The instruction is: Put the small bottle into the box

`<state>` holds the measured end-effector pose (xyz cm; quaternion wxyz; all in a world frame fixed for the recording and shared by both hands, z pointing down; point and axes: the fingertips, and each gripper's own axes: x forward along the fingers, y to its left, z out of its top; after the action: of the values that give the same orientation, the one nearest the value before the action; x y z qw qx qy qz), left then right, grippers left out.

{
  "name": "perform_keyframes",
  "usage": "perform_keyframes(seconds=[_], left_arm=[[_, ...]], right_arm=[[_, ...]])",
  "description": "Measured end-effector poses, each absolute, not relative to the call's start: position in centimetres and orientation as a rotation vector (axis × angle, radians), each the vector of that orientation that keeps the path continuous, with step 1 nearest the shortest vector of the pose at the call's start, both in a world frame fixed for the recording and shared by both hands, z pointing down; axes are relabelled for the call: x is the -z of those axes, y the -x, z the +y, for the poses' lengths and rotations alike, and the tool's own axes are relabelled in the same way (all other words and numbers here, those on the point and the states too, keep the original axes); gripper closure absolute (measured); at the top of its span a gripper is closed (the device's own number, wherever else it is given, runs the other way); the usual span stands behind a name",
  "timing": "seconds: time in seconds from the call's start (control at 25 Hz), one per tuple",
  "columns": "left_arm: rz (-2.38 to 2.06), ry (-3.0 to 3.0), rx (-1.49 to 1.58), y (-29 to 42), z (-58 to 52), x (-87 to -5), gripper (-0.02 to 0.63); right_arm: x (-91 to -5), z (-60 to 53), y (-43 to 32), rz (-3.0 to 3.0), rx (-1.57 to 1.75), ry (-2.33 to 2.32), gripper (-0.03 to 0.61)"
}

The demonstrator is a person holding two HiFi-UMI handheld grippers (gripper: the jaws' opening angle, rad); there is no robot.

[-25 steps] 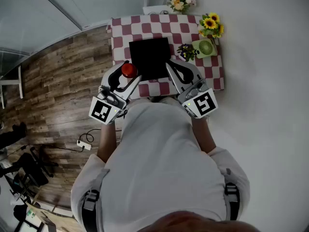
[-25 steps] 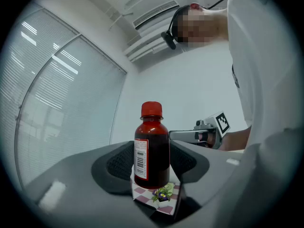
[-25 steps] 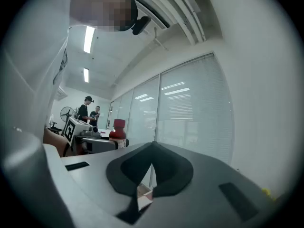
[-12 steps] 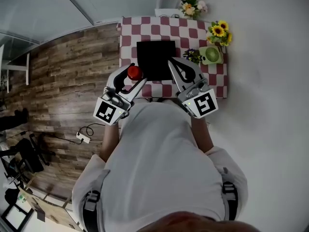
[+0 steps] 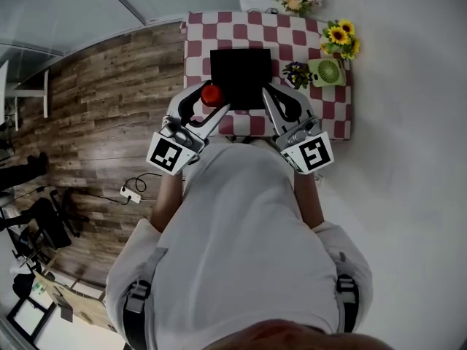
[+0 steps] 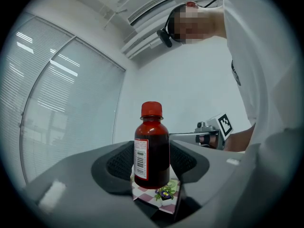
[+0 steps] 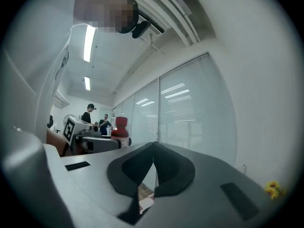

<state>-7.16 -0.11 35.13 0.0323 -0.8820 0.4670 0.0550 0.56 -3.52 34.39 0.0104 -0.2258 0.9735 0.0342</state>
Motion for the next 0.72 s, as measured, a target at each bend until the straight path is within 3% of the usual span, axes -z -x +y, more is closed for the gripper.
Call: perform_keyframes(seconds=[0.48, 0.72], left_arm=[[1.454, 2.734, -0.112, 7.9, -1.7, -37.9, 0.391], [1.489, 2.715, -0.11, 8.6, -1.6, -37.8, 0.391]], right_arm=[[-39.3, -5.1, -5.1, 3.057, 0.154, 0.945, 0.578], [-39.0, -5.3, -4.9, 3.062, 0.065, 0.953, 0.577]])
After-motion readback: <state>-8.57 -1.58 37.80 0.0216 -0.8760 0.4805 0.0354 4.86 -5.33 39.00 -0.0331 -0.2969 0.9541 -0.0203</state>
